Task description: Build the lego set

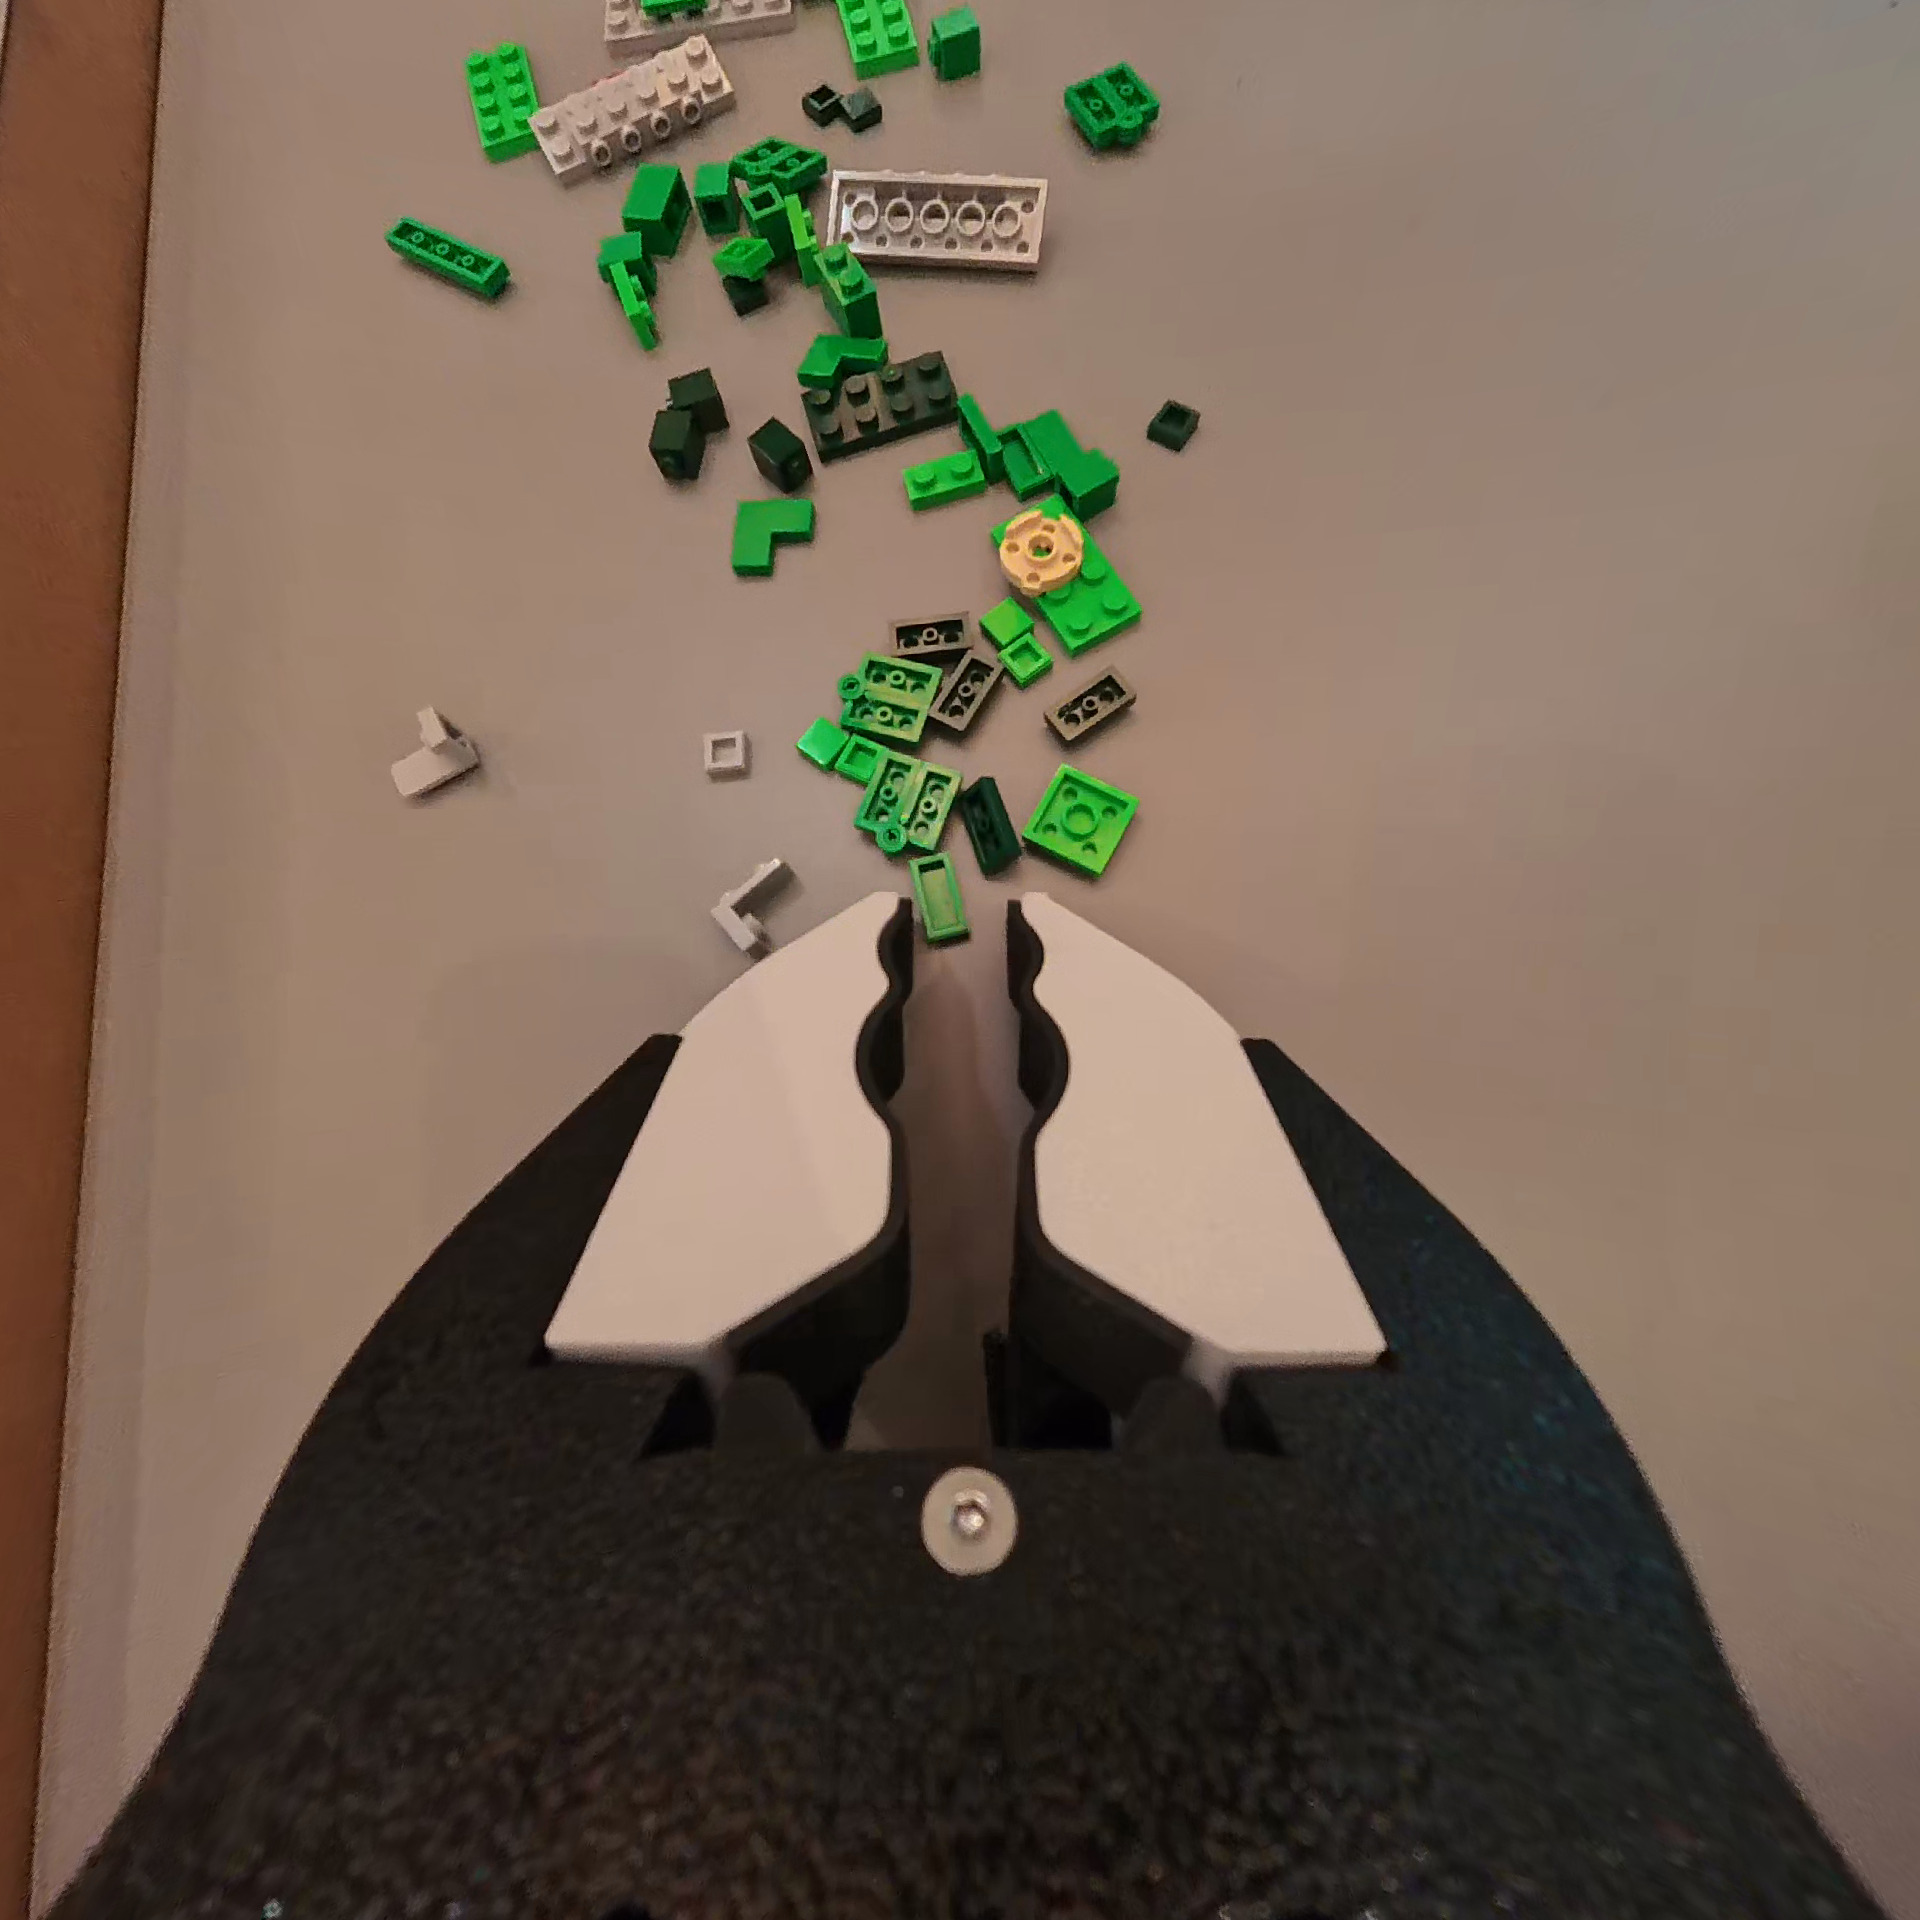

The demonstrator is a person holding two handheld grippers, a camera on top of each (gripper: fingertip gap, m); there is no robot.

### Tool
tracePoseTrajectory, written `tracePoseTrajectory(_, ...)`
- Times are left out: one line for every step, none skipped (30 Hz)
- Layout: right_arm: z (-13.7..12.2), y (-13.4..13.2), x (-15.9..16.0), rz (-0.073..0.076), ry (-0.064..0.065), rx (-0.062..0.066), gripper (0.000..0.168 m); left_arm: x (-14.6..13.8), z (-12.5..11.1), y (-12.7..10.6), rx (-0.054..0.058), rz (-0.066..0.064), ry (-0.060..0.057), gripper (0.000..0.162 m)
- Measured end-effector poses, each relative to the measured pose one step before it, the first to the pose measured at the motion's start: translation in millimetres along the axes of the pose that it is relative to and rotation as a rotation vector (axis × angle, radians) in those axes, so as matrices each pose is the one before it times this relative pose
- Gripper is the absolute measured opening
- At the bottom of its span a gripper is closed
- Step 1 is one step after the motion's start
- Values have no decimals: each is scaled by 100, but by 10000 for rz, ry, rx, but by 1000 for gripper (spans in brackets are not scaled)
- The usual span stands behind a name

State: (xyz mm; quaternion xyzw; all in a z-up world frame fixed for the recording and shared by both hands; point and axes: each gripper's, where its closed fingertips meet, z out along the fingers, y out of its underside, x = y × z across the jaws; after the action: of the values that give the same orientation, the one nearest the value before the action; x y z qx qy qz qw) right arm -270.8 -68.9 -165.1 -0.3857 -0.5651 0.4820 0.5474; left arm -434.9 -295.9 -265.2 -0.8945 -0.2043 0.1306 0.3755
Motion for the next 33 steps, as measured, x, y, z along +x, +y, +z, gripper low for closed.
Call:
tracePoseTrajectory(-1, 2, -1, -1, -1, -2, 9, -28, 50, -40, 17, 7, 9, 16)
tracePoseTrajectory(0, -1, -8, -3, -1, -1, 9, -24, 58, -40, 27, 3, 13, 16)
tracePoseTrajectory(-1, 2, 0, -3, -2, -1, 9, 4, 32, -29, 46, -8, 15, 15)
tracePoseTrajectory(2, -4, -5, -3, 2, 1, 9, -1, 29, -24, 65, -26, 5, 15)
tracePoseTrajectory(-8, -4, 5, -3, 3, 2, 9, 32, -2, 0, 66, -28, 19, 14)
tracePoseTrajectory(0, 0, 0, -2, -1, 0, 9, 61, 1, 4, 56, -30, 44, 13)
tracePoseTrajectory(9, 2, -10, 0, -1, -3, 9, 89, 4, 13, 37, -33, 64, 11)
tracePoseTrajectory(-3, 5, -2, -1, -3, -4, 9, 69, 8, -7, 20, -19, 50, 10)
tracePoseTrajectory(8, 4, -3, -2, -4, -3, 9, 10, 0, 4, 14, -3, 6, 10)
tracePoseTrajectory(1, -2, -8, -3, -1, -1, 9, -1, 5, -5, 21, -6, -4, 9)
tracePoseTrajectory(0, 0, 3, -4, 0, 0, 9, -3, -7, 0, 29, -17, -12, 9)
tracePoseTrajectory(-7, -6, -10, -3, -1, 2, 9, -7, -12, 6, 29, -34, -3, 9)
tracePoseTrajectory(0, 0, 1, -2, 0, 0, 9, -45, -7, 10, 19, -58, -25, 8)
tracePoseTrajectory(8, 5, 0, 0, -1, -3, 9, -117, -15, 20, -6, -60, -81, 8)
tracePoseTrajectory(2, -3, -9, -2, 0, 1, 9, -169, -31, 19, -4, -36, -111, 8)
tracePoseTrajectory(-9, -2, 2, -1, 1, 1, 9, -114, -32, 25, 0, 12, -90, 7)
tracePoseTrajectory(1, -1, 0, -1, -1, 1, 9, -87, -44, -9, 21, 63, -77, 7)
tracePoseTrajectory(0, 1, 1, 0, 1, -1, 9, -96, -102, -129, 103, 110, -100, 7)
tracePoseTrajectory(7, 6, -4, 2, -3, -4, 9, -128, -193, -299, 186, 100, -112, 7)
tracePoseTrajectory(8, -4, -1, 1, -3, -4, 9, -147, -306, -467, 258, 40, -116, 7)
tracePoseTrajectory(7, 6, -1, -1, -2, -4, 9, -114, -360, -627, 351, -35, -73, 7)
tracePoseTrajectory(0, 0, 6, -4, 3, 0, 9, 28, -412, -750, 437, -107, 25, 7)
tracePoseTrajectory(-5, -2, -14, -9, 2, 5, 9, 225, -438, -873, 517, -167, 145, 7)
tracePoseTrajectory(0, 0, -7, -6, -1, -2, 9, 537, -450, -1037, 622, -184, 320, 7)
tracePoseTrajectory(7, 7, 3, -3, 0, -5, 9, 898, -455, -1167, 738, -140, 506, 7)
tracePoseTrajectory(-1, 2, -9, -4, -1, -3, 9, 1120, -397, -1184, 760, -39, 577, 7)
tracePoseTrajectory(9, 2, -5, -4, 1, -3, 9, 1081, -256, -1014, 629, -13, 507, 7)
tracePoseTrajectory(1, -2, 0, -7, 4, 0, 9, 861, -97, -704, 442, -87, 367, 7)
tracePoseTrajectory(-1, 11, -8, -9, -1, -3, 9, 821, 36, -519, 351, -167, 374, 7)
tracePoseTrajectory(1, -2, -13, -9, 0, -2, 9, 924, 121, -425, 324, -260, 491, 7)
tracePoseTrajectory(2, -4, -6, -11, -3, 1, 9, 834, 204, -314, 270, -406, 483, 7)
tracePoseTrajectory(1, 7, -18, -9, -2, -2, 9, 696, 240, -201, 226, -445, 444, 7)
tracePoseTrajectory(1, -3, -4, -8, 0, 0, 9, 686, 248, -102, 205, -398, 483, 7)
